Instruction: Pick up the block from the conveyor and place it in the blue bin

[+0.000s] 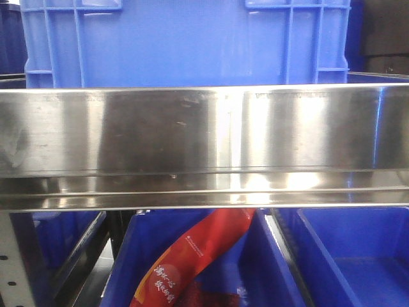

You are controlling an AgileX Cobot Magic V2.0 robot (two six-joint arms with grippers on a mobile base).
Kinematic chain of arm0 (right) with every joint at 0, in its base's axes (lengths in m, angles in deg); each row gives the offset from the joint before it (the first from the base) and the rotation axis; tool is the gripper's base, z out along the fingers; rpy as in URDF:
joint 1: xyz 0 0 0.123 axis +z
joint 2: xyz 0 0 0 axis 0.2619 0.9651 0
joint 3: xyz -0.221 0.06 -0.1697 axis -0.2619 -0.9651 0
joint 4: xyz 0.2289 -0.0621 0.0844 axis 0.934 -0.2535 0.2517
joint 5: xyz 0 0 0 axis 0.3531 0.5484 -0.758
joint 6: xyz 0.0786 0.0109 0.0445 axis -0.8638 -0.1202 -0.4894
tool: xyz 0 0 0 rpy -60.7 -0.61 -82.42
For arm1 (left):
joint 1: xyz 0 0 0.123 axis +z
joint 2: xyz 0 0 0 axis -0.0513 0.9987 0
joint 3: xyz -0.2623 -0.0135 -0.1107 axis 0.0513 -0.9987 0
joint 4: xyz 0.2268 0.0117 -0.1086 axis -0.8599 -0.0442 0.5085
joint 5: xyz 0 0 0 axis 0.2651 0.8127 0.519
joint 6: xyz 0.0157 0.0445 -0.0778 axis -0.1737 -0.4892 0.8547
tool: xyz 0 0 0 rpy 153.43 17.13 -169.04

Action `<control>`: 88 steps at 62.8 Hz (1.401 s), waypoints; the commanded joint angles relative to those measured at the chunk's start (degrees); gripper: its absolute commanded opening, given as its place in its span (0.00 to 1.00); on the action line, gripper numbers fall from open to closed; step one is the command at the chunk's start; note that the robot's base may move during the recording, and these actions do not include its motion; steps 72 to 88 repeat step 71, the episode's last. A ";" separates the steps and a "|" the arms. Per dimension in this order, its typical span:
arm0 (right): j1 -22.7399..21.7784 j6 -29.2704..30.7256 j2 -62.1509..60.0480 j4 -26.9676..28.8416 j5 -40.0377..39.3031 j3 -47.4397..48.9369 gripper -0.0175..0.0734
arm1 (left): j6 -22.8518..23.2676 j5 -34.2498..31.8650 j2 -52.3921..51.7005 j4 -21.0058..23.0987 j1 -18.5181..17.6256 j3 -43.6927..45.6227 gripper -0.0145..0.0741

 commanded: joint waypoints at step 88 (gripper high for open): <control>-0.24 0.10 -0.20 -0.09 -1.57 0.00 0.01 | 0.30 -3.12 -0.65 -0.01 0.16 -0.78 0.04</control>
